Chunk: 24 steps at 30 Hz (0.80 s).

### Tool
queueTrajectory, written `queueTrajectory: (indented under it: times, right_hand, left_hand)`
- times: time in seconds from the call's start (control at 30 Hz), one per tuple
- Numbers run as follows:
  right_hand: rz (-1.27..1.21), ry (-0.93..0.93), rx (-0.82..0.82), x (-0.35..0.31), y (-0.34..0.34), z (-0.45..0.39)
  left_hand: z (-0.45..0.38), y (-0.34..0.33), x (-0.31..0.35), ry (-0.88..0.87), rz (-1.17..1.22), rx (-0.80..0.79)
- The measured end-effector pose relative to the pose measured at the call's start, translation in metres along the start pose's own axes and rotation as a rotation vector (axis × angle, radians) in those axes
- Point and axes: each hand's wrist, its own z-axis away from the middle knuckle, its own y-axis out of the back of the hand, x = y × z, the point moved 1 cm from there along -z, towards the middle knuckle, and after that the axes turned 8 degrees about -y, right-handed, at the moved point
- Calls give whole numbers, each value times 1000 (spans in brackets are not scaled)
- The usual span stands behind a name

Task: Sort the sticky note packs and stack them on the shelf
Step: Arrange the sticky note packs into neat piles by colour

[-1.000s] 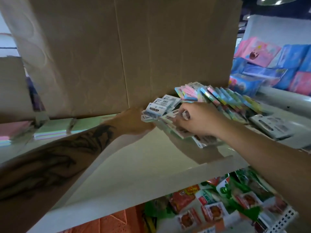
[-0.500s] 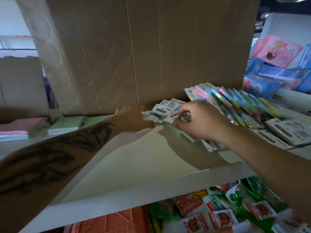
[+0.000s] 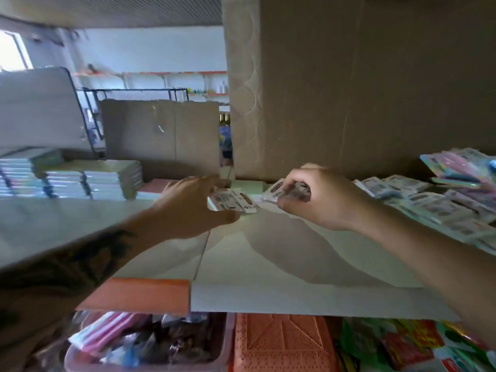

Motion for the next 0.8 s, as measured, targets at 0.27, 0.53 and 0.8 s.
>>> queueTrajectory:
  times: [0.27,0.53,0.8]
  right_hand:
    - [-38,195,-176,-122,-84,-43]
    - [4,202,-412,-173,-124,-69]
    - [-14,183,-395,-204,-121,-88]
  left_hand:
    - [74,24,-153,131,77,-47]
    - [83,38,-220,10,214,-226]
    - [49,41,-237,-118,336,-341]
